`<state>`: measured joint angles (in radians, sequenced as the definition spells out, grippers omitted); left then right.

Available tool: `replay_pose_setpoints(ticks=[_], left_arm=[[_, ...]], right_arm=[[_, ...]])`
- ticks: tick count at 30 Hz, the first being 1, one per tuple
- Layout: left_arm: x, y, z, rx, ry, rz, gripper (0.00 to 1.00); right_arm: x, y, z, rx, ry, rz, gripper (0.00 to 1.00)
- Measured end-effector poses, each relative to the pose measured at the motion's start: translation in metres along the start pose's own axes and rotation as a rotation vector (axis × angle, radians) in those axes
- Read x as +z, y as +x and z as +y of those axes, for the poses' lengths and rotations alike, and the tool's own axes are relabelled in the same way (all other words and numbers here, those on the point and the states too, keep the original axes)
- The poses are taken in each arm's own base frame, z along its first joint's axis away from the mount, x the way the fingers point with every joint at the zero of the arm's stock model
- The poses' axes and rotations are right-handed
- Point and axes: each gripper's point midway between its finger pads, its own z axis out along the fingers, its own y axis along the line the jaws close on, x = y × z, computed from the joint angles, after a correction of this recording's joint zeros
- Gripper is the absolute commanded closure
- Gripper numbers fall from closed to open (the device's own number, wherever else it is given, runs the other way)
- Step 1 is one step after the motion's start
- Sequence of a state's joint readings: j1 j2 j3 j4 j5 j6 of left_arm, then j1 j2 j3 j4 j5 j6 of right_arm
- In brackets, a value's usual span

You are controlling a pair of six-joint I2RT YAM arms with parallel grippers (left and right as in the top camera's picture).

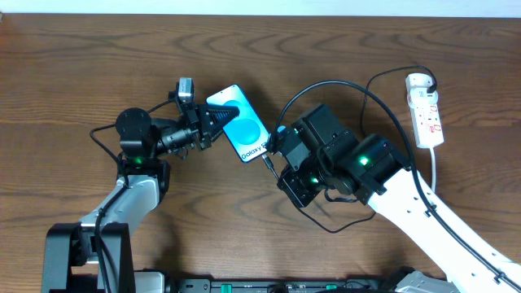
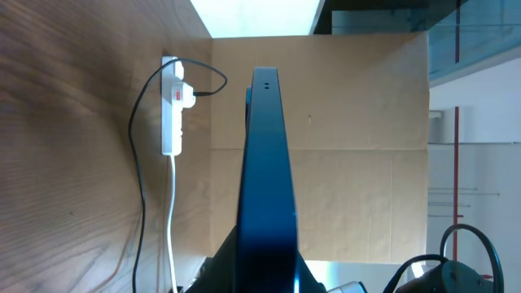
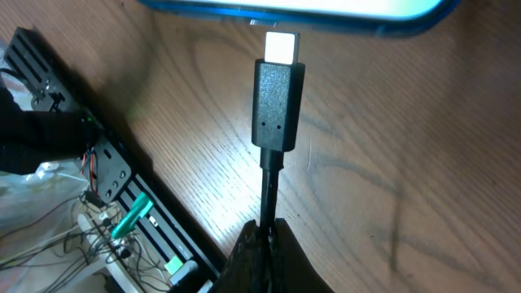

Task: Plug charger to phone and switch on socket
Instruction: 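Push the USB-C plug up into the phone port held by the left gripper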

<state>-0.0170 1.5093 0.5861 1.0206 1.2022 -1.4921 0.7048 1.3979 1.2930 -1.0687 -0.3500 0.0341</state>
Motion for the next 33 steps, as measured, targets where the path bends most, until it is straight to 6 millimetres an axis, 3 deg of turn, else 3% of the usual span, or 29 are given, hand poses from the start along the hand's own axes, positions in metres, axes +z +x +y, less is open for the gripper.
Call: replay_pose_setpoints(ticks=[33], left_arm=[[0.0, -0.0008, -0.0001, 0.0, 0.0, -0.004, 0.92]], right_arm=[[0.0, -0.0036, 0.0024, -0.005, -0.014, -0.014, 0.99]])
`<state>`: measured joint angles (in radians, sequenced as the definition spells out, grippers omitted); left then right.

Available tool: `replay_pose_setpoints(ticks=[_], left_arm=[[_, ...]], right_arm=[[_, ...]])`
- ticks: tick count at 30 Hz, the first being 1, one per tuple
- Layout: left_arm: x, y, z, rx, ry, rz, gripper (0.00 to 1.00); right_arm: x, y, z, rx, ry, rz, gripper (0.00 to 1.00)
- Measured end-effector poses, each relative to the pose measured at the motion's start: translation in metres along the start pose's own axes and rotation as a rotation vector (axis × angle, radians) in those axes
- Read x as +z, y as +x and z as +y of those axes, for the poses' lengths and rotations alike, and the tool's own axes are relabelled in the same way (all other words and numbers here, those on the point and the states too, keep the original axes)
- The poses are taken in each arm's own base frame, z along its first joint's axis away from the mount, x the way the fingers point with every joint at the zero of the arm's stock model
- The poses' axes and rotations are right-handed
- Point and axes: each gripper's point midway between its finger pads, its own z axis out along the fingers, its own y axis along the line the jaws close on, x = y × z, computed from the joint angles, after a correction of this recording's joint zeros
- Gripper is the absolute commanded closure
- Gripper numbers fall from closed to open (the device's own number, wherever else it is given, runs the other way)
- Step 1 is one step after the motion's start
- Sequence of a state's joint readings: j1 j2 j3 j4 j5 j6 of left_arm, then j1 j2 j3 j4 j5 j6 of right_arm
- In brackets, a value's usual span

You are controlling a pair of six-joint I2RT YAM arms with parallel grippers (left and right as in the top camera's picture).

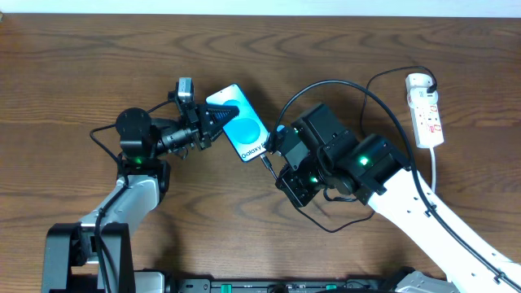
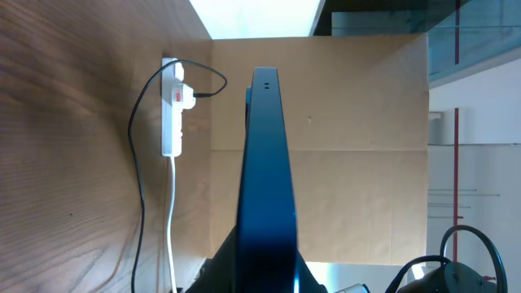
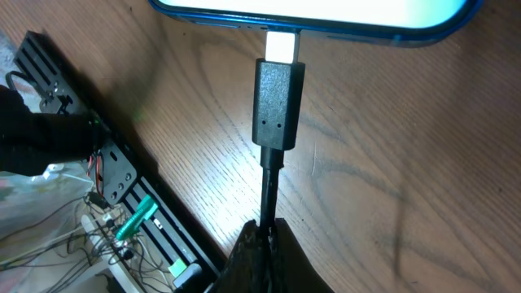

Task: Plug charger to phone and switch on socket
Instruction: 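Push the USB-C plug up into the phone port held by the left gripper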

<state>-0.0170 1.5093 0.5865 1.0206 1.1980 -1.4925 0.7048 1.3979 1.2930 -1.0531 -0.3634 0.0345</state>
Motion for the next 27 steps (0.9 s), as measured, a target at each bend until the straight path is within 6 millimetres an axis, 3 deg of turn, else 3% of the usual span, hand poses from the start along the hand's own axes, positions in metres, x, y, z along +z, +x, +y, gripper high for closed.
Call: replay_pose_setpoints(ticks=[27], left_arm=[[-0.0003, 0.0016, -0.0001, 0.025, 0.001, 0.01, 0.92]], right_arm=[[0.0082, -0.0028, -0.0009, 0.004, -0.011, 0.006, 0.99]])
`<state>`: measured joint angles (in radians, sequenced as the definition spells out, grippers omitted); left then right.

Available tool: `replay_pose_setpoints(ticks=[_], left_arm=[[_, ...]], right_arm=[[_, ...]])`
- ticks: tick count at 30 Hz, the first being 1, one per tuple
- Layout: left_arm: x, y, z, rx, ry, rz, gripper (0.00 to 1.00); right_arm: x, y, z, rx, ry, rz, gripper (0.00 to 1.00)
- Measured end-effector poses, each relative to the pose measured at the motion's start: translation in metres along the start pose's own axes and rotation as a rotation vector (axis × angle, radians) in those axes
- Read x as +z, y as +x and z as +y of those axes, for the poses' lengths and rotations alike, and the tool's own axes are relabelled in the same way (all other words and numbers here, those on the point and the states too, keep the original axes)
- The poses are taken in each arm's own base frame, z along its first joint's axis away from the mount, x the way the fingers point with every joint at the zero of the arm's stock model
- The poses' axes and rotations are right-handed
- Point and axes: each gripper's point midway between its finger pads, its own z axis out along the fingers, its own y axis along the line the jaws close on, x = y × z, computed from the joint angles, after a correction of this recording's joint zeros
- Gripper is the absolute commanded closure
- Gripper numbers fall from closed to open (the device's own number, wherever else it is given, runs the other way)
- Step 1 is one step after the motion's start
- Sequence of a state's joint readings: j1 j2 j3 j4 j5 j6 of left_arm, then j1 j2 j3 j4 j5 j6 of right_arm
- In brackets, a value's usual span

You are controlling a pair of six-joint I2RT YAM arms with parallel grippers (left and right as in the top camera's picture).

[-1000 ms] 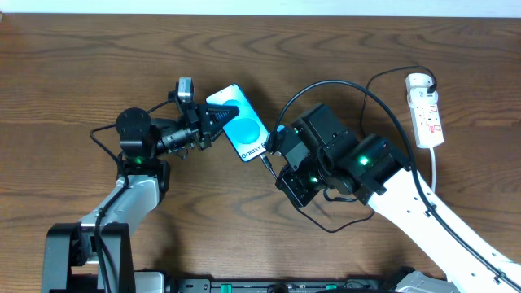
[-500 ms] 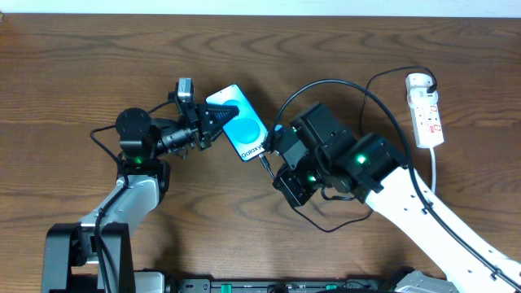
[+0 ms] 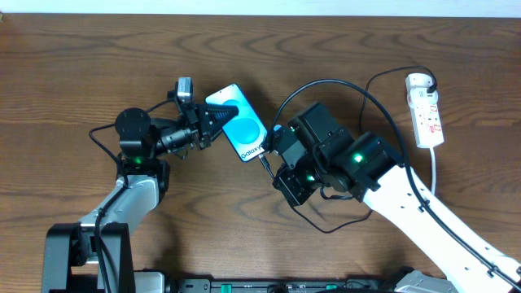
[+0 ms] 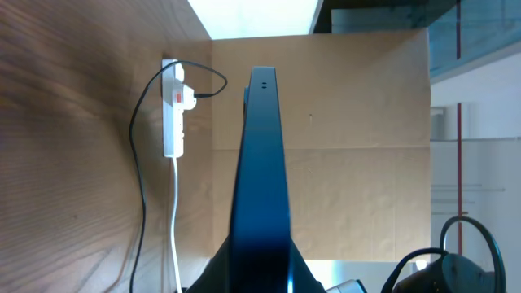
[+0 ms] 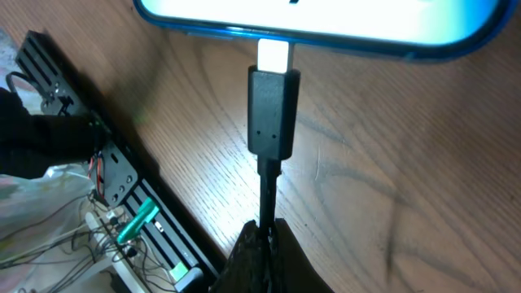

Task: Plug charger to phone and switch on socket
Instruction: 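Push the USB-C plug up into the phone port held by the left gripper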

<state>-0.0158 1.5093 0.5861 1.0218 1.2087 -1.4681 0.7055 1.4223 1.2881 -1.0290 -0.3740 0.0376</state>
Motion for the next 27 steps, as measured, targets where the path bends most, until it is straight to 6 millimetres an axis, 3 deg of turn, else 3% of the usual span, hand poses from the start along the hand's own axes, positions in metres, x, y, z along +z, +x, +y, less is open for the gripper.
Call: replay_pose_setpoints(ticks=[14, 27], left_arm=[[0.0, 0.007, 0.0, 0.059, 0.003, 0.042, 0.92], [-0.002, -0.001, -0.002, 0.065, 0.003, 0.008, 0.92]], right_arm=[[0.001, -0.017, 0.001, -0.019, 0.001, -0.068, 0.99], [0.002, -0.031, 0.003, 0.086, -0.016, -0.126, 0.99]])
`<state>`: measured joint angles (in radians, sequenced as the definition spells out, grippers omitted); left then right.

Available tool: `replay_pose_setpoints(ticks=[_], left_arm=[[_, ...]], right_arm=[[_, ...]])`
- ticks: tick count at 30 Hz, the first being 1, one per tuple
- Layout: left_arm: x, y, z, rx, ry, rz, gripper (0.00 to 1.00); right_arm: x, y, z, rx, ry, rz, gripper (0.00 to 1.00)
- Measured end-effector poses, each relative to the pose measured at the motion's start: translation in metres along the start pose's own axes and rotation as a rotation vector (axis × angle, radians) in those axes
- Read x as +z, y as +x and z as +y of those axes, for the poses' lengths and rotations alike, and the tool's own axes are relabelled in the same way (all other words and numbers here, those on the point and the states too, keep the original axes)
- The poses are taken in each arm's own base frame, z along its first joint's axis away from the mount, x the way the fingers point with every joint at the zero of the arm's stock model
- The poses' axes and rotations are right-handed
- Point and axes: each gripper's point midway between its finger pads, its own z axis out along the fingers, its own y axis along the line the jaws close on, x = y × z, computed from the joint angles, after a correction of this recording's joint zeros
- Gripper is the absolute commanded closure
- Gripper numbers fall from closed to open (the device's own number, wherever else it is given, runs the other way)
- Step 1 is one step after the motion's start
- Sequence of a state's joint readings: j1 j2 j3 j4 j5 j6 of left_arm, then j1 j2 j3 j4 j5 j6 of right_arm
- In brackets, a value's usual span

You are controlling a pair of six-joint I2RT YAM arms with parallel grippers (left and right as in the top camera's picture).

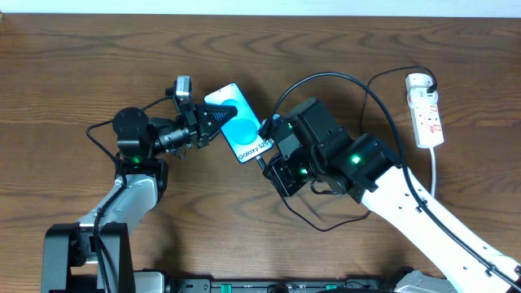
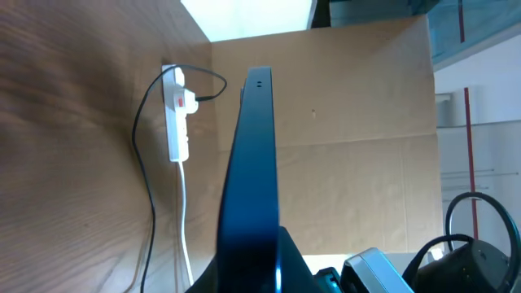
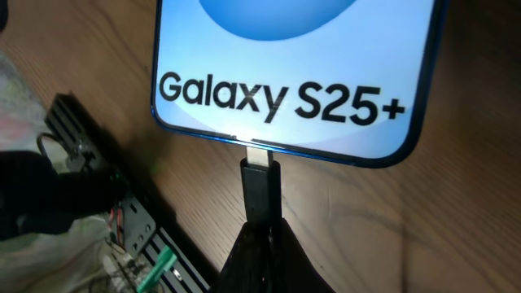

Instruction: Plug charger to phone and switch on socket

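Note:
My left gripper (image 1: 203,126) is shut on the blue phone (image 1: 239,123), holding it tilted above the table; in the left wrist view the phone (image 2: 248,187) shows edge-on between the fingers. My right gripper (image 3: 260,244) is shut on the black charger plug (image 3: 260,192), whose silver tip meets the phone's bottom edge (image 3: 269,146) below the "Galaxy S25+" screen. The black cable (image 1: 326,81) loops back to the white socket strip (image 1: 426,108) at the right, which has a red switch (image 2: 172,101).
Dark wooden table (image 1: 81,65) all round. Electronics and loose wires lie beyond the table's front edge (image 3: 89,203). A cardboard wall (image 2: 350,146) stands behind the strip. My right arm (image 1: 407,203) runs off toward the lower right.
My right gripper has moved closer to the phone with the plug; the plug's tip now sits at the phone's bottom edge and the whole screen text shows. The phone has tilted slightly.
At first the plug was held a short way below the phone's bottom edge. Then its tip stood just under the edge, still lined up. Now the tip meets the port area, with my left gripper holding the phone throughout.

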<state>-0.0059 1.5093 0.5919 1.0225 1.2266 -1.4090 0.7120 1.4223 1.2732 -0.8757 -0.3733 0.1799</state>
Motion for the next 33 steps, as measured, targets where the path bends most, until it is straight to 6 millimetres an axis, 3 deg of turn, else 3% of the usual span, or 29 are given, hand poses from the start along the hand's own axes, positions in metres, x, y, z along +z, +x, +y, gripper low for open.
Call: replay_pose_setpoints(ticks=[15, 29, 33], left_arm=[[-0.002, -0.003, -0.002, 0.102, 0.002, -0.01, 0.93], [-0.004, -0.019, -0.009, 0.147, 0.003, -0.069, 0.92], [0.001, -0.015, -0.01, 0.187, 0.007, -0.054, 0.93]], right_arm=[[0.001, -0.009, 0.003, 0.008, -0.013, -0.039, 0.99], [0.004, -0.036, 0.003, -0.03, -0.015, -0.15, 0.99], [0.005, -0.036, -0.002, -0.029, 0.013, -0.153, 0.99]])
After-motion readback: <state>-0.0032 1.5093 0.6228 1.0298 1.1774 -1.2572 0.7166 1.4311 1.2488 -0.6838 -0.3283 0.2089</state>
